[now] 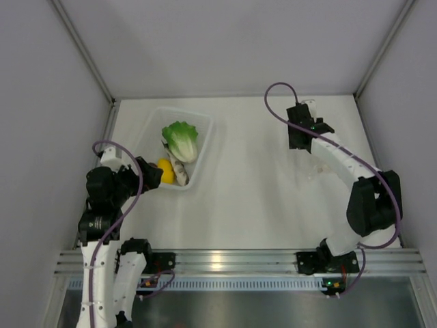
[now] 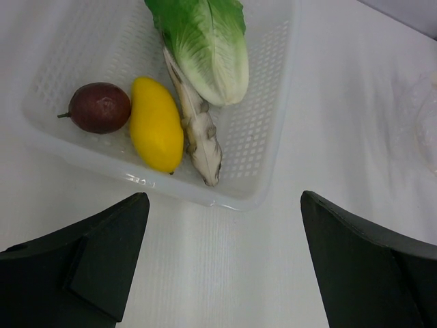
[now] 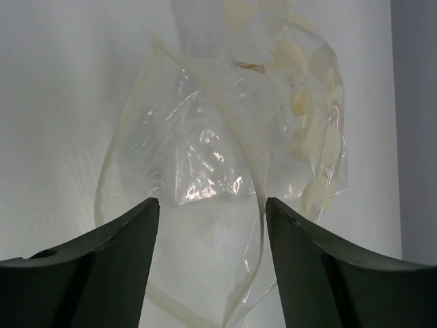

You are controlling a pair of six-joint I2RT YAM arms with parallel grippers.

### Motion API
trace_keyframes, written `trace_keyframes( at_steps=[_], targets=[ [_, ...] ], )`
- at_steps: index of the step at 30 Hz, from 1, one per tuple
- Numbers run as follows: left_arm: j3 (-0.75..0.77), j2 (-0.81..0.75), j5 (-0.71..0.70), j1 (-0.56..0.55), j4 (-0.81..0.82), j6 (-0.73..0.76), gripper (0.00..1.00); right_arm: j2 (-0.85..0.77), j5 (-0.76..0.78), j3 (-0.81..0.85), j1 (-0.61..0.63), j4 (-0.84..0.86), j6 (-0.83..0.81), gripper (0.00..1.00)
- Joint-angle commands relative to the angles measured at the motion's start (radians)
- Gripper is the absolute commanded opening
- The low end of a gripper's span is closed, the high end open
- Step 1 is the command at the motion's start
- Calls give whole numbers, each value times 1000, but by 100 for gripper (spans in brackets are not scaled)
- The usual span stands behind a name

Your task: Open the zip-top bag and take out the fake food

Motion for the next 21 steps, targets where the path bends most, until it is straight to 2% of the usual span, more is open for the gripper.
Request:
trace_keyframes(
  at_steps=[1, 4, 5, 6, 8, 9, 11, 16, 21],
  targets=[
    [-2, -11, -26, 0, 9, -8, 98, -156, -42, 38, 26, -23, 16, 67],
    [1, -2, -41, 0, 9, -11, 98, -254, -68, 45, 32, -52, 17, 69],
    [1, -2, -46, 0, 9, -11, 98, -285, -89, 33, 35, -54, 11, 77],
    [7, 0, -58, 2, 9, -13, 98, -317, -107, 22, 38, -49, 8, 79],
    [9, 8, -73, 0, 9, -14, 98, -426, -178, -27, 41, -35, 4, 88],
    [12, 12, -92, 0, 9, -14, 98, -465, -201, -48, 39, -12, 5, 89],
    [21, 23, -119, 0, 9, -16, 98, -577, -229, -102, 41, -6, 14, 99],
    [59, 46, -138, 0, 11, 7, 98, -806, -253, -185, 41, -32, 36, 99],
    [88, 48, -182, -7, 11, 63, 98, -948, -296, -238, 39, -80, 40, 100]
  ],
)
